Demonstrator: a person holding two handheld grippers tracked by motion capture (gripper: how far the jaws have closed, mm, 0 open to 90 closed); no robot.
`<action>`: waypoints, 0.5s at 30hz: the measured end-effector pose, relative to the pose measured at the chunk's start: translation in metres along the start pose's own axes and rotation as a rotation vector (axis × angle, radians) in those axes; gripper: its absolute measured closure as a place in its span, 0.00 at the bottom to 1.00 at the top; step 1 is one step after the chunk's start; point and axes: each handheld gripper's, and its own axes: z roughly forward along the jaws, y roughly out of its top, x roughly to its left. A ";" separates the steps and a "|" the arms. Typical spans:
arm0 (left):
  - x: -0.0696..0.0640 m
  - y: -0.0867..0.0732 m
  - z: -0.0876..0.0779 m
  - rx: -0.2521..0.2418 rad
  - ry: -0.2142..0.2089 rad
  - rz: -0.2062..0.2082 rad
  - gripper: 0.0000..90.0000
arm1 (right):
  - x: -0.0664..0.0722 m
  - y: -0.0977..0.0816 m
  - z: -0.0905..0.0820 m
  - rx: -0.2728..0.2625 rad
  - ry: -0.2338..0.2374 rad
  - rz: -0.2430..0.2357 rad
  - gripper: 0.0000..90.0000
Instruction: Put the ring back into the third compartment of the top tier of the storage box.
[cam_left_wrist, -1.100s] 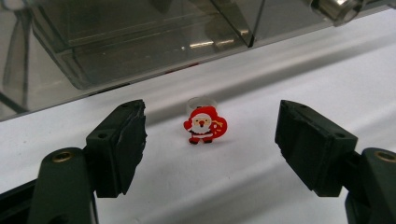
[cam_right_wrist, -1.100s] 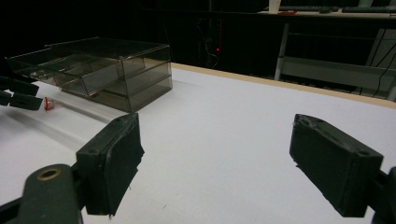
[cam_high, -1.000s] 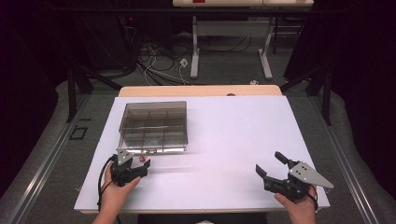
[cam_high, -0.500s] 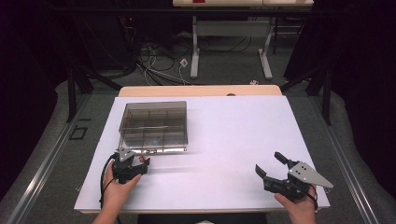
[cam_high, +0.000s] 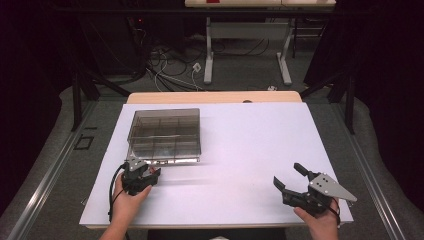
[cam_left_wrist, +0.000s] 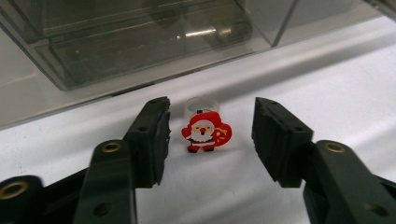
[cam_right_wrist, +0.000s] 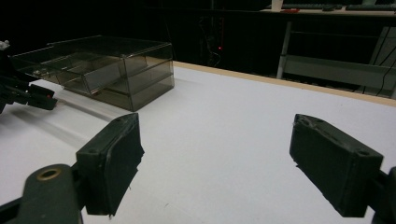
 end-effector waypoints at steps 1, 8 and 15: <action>0.000 0.000 0.000 0.003 0.002 0.002 0.55 | 0.000 0.000 0.000 0.001 -0.001 0.000 0.18; 0.001 0.000 0.000 0.011 0.007 0.001 0.61 | 0.000 0.000 0.000 0.000 0.004 -0.011 0.18; 0.001 0.000 -0.001 0.010 0.006 -0.004 0.66 | 0.000 0.000 0.000 0.000 0.007 -0.010 0.18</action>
